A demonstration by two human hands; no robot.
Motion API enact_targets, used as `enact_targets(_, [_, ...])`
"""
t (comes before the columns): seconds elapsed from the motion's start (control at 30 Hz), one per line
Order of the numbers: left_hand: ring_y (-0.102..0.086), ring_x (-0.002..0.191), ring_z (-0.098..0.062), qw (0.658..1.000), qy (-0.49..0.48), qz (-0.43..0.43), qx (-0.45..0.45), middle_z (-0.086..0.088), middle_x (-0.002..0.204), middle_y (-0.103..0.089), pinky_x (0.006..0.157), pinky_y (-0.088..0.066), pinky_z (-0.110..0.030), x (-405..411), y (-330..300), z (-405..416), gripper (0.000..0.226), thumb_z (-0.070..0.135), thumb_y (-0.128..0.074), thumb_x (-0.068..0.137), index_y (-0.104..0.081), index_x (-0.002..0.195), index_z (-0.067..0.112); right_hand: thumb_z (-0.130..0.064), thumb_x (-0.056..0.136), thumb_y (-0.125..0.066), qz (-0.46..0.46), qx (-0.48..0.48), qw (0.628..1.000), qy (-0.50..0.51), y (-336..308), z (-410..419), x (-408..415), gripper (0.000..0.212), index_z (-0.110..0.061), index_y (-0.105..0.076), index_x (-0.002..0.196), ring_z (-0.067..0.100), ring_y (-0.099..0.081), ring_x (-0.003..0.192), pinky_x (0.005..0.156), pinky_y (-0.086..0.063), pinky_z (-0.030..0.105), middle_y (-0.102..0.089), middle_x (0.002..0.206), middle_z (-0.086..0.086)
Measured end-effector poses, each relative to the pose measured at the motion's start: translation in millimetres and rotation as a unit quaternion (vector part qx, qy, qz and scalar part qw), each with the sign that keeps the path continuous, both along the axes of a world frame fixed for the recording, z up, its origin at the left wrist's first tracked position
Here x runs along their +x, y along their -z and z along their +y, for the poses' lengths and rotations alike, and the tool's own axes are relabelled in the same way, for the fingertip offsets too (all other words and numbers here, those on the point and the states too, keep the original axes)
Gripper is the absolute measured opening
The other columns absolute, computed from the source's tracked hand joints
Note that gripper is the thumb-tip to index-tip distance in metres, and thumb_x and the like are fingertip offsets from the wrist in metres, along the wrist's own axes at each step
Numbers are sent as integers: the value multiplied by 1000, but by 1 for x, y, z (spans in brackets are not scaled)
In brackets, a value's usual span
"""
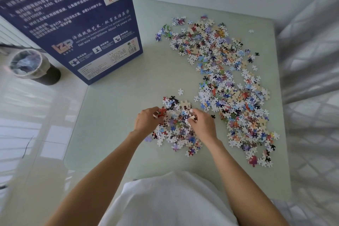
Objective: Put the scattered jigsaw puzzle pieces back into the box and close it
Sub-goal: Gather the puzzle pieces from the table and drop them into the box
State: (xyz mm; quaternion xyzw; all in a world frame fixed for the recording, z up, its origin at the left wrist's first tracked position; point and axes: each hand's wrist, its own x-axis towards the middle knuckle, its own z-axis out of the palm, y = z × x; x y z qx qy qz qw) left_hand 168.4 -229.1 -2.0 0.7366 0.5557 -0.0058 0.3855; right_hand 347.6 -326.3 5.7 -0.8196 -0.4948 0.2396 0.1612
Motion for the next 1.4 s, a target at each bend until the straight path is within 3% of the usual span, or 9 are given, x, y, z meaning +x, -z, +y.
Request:
enact_targets(0.27, [-64, 78, -8, 995, -25, -76, 61, 1, 102, -69, 65, -43, -14, -9, -21, 21, 23, 24, -67, 85, -66, 107, 16, -12, 85, -66, -18, 129, 991, -5, -23, 10, -2, 15, -9, -66, 99, 10, -61, 70, 62, -52, 20, -68, 86, 1])
enact_targets(0.47, [-66, 76, -5, 990, -27, -110, 86, 6, 95, -71, 66, -51, -16, -15, -46, 34, 21, 25, -69, 83, -69, 103, 18, -15, 85, -66, 67, 115, 990, 52, -42, 29, 0, 10, -11, -67, 94, 5, -58, 65, 52, -41, 8, -65, 76, -6])
enact_targets(0.67, [-65, 67, 1, 974, -17, -173, 145, 6, 83, -73, 66, -53, -15, -24, -84, 45, 17, 23, -70, 83, -70, 99, 17, -15, 83, -68, 196, 144, 967, 70, -78, 51, 3, 5, -11, -66, 84, 12, -57, 61, 52, -42, 10, -64, 69, -4])
enact_targets(0.8, [-67, 72, 2, 937, -48, -268, 221, 7, 82, -73, 70, -56, -21, -38, -140, 75, 18, 17, -71, 81, -70, 99, 17, -18, 83, -68, 236, 204, 950, 23, -135, 84, 1, 6, -16, -65, 88, 3, -60, 64, 56, -47, 13, -66, 74, -3])
enact_targets(0.87, [-67, 77, 4, 913, -64, -287, 284, 8, 87, -72, 73, -55, -16, -48, -179, 93, 20, 15, -70, 81, -70, 101, 17, -18, 82, -69, 239, 238, 941, -9, -164, 108, -3, 9, -19, -65, 90, 1, -62, 67, 60, -50, 16, -67, 77, -4])
enact_targets(1.0, [-62, 82, 4, 847, -51, -235, 475, 14, 97, -64, 74, -48, -4, -70, -257, 141, 23, 21, -67, 84, -68, 106, 16, -16, 81, -70, 260, 294, 918, -51, -215, 163, -10, 9, -14, -65, 88, 13, -62, 70, 68, -52, 32, -67, 78, -1])
enact_targets(1.1, [-65, 81, -5, 803, -46, -190, 563, 2, 97, -71, 74, -53, -16, -89, -296, 186, 21, 21, -67, 86, -69, 106, 13, -15, 82, -69, 264, 335, 900, -89, -251, 205, -16, 6, -16, -64, 86, 11, -59, 70, 69, -51, 30, -64, 75, -5])
enact_targets(1.2, [-68, 76, -18, 830, -55, -134, 539, -4, 89, -73, 73, -55, -32, -103, -306, 221, 22, 23, -68, 84, -69, 103, 13, -16, 83, -69, 239, 363, 893, -119, -276, 244, -21, 7, -14, -62, 86, 8, -56, 69, 66, -48, 23, -63, 75, -7])
enact_targets(1.4, [-57, 68, -19, 904, -32, 9, 427, -5, 83, -68, 63, -42, -27, -105, -292, 244, 14, 24, -60, 89, -65, 98, 15, -18, 81, -70, 152, 364, 897, -199, -302, 307, -44, 11, -20, -60, 84, 3, -57, 69, 62, -45, 11, -63, 79, -10])
